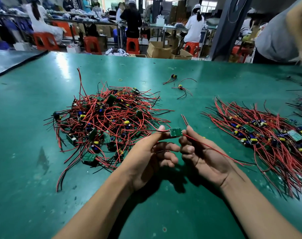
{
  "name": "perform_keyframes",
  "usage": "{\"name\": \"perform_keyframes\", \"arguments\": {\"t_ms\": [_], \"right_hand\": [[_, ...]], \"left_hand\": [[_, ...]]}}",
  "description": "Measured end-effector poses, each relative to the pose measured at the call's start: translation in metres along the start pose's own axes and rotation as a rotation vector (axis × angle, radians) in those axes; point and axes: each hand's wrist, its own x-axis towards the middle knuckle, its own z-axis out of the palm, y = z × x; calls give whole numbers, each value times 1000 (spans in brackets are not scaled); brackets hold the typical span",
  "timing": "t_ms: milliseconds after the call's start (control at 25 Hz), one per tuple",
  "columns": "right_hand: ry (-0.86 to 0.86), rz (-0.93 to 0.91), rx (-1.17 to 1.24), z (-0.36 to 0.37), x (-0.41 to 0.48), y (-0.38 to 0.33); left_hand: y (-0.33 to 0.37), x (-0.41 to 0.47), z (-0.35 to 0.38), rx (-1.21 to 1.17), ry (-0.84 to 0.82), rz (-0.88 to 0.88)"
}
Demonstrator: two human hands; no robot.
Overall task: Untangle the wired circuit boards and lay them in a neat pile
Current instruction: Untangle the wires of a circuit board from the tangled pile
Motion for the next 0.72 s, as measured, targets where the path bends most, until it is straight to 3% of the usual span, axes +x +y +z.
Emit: {"name": "perform_keyframes", "arguments": {"t_ms": [200,400,640,720], "right_hand": [[80,66,-79,-2,6,7],[31,30,-135,-8,4,8],[43,-178,-445,-1,4,18],[62,-217,-447,0,4,23]], "left_hand": [[2,-2,-10,-93,-88,-108],[-3,7,-14,-166,-39,63],[-18,9,-14,417,112,300],[-22,9,-13,497,118,323]]}}
